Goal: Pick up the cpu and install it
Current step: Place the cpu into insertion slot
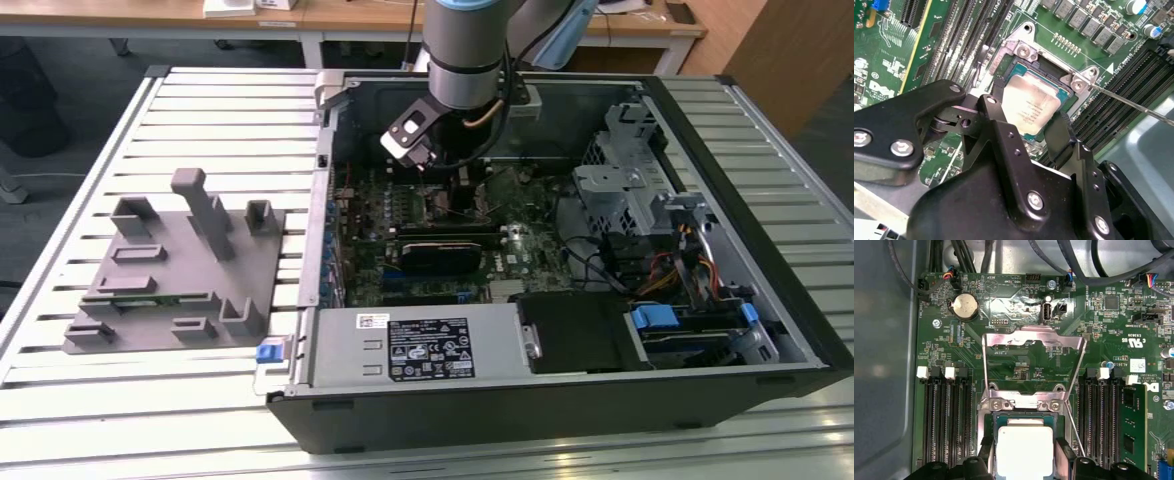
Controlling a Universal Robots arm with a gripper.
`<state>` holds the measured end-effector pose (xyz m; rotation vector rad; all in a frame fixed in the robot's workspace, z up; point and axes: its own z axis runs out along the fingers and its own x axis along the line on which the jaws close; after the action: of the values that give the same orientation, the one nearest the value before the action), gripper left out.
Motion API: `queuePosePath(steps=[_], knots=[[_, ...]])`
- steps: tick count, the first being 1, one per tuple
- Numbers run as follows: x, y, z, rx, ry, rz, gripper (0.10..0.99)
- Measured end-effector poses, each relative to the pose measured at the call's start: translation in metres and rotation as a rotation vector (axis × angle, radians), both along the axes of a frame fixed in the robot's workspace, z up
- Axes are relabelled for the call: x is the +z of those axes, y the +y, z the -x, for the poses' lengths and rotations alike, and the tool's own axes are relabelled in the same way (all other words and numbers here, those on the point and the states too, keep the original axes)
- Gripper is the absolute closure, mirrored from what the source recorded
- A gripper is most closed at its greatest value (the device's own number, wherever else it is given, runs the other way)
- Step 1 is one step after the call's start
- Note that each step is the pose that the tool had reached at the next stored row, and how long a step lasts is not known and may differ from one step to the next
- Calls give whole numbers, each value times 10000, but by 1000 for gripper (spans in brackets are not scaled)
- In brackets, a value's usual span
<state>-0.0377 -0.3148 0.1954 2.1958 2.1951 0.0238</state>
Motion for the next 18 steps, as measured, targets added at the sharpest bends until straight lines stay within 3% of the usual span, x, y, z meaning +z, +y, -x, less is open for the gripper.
queuePosePath(steps=[6, 14, 18], knots=[[14, -2, 1, 1, 0, 19, 486], [110, -2, 1, 1, 1, 18, 486], [137, -2, 0, 1, 1, 17, 624]])
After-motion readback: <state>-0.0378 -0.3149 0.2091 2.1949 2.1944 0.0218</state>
